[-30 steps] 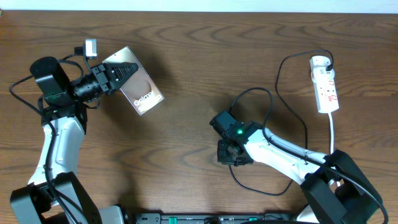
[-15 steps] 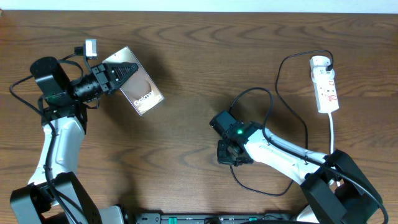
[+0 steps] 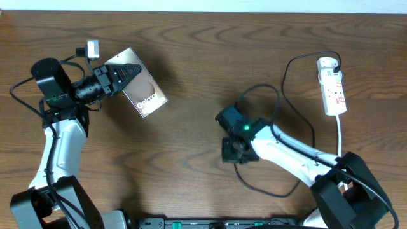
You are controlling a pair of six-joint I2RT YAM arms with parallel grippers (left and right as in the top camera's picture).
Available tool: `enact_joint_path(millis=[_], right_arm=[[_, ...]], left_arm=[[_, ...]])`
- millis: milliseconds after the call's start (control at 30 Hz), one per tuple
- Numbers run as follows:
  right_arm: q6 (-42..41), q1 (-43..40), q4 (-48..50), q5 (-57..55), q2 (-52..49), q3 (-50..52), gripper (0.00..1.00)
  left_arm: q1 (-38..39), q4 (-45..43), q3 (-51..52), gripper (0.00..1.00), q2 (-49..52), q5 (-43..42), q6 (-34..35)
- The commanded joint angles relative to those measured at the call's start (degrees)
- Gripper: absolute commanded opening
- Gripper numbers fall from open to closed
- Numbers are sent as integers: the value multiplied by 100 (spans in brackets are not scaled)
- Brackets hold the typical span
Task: Plug charger to phone and switch on socket
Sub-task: 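Lift the plug and carry it toward the phone in the left gripper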
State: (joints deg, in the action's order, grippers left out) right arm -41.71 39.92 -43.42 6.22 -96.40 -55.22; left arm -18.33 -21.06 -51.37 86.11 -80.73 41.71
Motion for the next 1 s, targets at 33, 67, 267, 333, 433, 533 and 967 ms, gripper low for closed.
enact_joint_path(millis=[33, 67, 267, 333, 433, 533, 967], right_arm=[[1113, -323, -273, 1104, -26, -1032, 1], [1495, -402, -282, 1613, -26, -1237, 1], [4050, -802, -267, 5722, -26, -2059, 1], [4546, -887, -293, 6561, -26, -2068, 1], [5023, -907, -455, 6787, -31, -2033, 1], [5243, -833, -413, 6843, -31, -1926, 1], [5235, -680, 1419, 8330, -1381, -1292, 1]], left_arm=[[-24, -46, -133, 7, -28, -199, -76], [-24, -46, -133, 8, -28, -225, -76], [-24, -48, -133, 7, -28, -330, -74], [-24, -48, -133, 7, -28, -380, -72], [-24, -48, -133, 8, -28, -417, -72], [-24, -48, -133, 7, -28, -457, -72], [-24, -50, -133, 7, -28, -629, -72]])
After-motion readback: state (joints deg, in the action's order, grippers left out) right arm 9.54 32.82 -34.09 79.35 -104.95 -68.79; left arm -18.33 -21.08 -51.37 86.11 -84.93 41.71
